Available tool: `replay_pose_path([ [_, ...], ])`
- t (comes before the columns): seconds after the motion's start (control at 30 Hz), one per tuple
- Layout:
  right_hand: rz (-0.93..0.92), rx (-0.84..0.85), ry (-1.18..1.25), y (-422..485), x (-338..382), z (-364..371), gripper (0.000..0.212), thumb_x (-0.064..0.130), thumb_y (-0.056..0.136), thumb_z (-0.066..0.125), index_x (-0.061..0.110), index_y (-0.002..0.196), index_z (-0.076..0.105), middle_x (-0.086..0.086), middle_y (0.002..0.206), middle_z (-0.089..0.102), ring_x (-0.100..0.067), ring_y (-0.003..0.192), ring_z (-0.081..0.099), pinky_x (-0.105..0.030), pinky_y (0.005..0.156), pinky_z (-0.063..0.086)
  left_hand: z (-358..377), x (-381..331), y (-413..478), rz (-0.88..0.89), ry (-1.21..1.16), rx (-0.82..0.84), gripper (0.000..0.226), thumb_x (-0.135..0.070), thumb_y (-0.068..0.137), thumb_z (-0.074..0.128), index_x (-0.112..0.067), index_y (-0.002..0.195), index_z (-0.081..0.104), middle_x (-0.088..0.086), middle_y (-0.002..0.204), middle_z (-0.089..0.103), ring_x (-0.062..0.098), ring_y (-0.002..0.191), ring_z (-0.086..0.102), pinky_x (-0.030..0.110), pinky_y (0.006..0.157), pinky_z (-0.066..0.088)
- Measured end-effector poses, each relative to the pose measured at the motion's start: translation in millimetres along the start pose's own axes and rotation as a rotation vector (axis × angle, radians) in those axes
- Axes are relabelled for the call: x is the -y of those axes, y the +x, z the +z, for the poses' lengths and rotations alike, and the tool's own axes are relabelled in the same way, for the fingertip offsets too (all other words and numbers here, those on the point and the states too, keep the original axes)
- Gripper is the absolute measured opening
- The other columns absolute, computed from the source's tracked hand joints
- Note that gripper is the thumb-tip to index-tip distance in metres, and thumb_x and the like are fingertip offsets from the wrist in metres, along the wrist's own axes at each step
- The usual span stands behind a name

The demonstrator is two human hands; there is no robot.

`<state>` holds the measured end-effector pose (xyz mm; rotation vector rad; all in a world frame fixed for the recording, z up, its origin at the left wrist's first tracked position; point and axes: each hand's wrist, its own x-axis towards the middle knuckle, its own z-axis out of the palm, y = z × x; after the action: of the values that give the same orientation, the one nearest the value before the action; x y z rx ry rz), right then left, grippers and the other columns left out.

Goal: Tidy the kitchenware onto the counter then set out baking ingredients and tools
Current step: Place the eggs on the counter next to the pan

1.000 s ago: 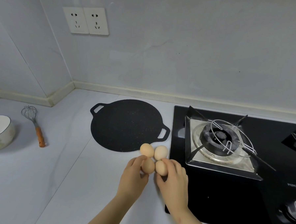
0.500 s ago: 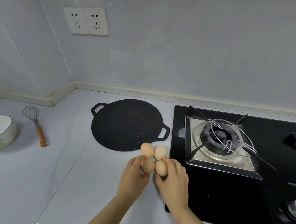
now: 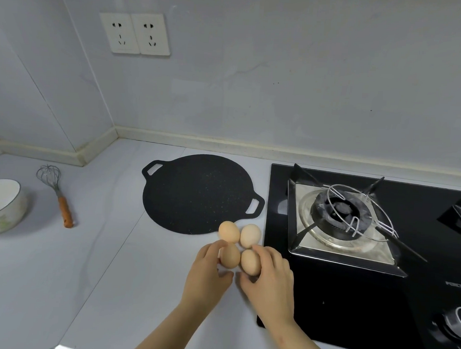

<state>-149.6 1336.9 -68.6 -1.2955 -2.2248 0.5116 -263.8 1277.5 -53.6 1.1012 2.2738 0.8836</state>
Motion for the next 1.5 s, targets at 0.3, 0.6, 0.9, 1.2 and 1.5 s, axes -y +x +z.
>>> replay_pose_path([
  [0.3, 0.023, 0.104, 0.078, -2.5, 5.3, -13.3, 0.051, 0.034, 0.074, 0.072, 0.026, 0.122, 0.055, 0.006, 0.128, 0.048, -0.016, 0.113, 0.046, -0.02, 0.087, 0.027, -5.9, -4.3, -5.9, -0.029, -0.02, 0.004, 0.055, -0.014, 0.084, 0.066, -0.026, 0.131, 0.042, -0.006, 0.131, 0.045, 0.01, 0.112, 0.05, 0.022, 0.096, 0.046],
  [0.6, 0.12, 0.092, 0.295, -3.5, 5.2, -29.9, 0.039, 0.027, 0.083, 0.065, 0.02, 0.12, 0.054, 0.008, 0.124, 0.047, -0.012, 0.113, 0.047, -0.03, 0.095, 0.045, -10.6, -13.7, -16.0, -0.086, -0.021, -0.053, 0.055, -0.017, 0.085, 0.065, -0.024, 0.134, 0.04, -0.005, 0.136, 0.044, 0.005, 0.104, 0.048, 0.015, 0.085, 0.04],
  [0.9, 0.149, 0.144, 0.398, -0.1, -8.0, -66.7, 0.025, 0.021, 0.088, 0.06, 0.021, 0.114, 0.058, 0.014, 0.105, 0.05, -0.008, 0.108, 0.047, -0.024, 0.091, 0.044, -1.0, -53.8, -31.5, -0.045, -0.118, -0.281, 0.024, -0.023, 0.091, 0.056, -0.019, 0.115, 0.054, -0.009, 0.103, 0.057, 0.007, 0.09, 0.049, 0.016, 0.069, 0.038],
  [1.2, 0.185, 0.174, 0.52, 0.5, -17.2, -85.7, 0.021, 0.019, 0.089, 0.059, 0.021, 0.11, 0.059, 0.01, 0.106, 0.056, -0.009, 0.102, 0.05, -0.019, 0.084, 0.042, -4.1, -89.5, -43.8, -0.019, -0.185, -0.448, 0.029, -0.008, 0.086, 0.058, -0.034, 0.085, 0.045, -0.025, 0.078, 0.044, -0.003, 0.072, 0.045, 0.012, 0.062, 0.035],
  [1.5, 0.293, 0.054, 0.589, -24.2, -2.7, -89.6, 0.023, 0.018, 0.09, 0.059, 0.019, 0.112, 0.059, 0.007, 0.11, 0.057, -0.01, 0.101, 0.053, -0.016, 0.08, 0.04, -5.6, -90.3, -62.5, 0.034, -0.166, -0.234, 0.031, -0.018, 0.089, 0.057, -0.021, 0.12, 0.055, -0.014, 0.103, 0.049, 0.004, 0.096, 0.045, 0.02, 0.079, 0.036],
])
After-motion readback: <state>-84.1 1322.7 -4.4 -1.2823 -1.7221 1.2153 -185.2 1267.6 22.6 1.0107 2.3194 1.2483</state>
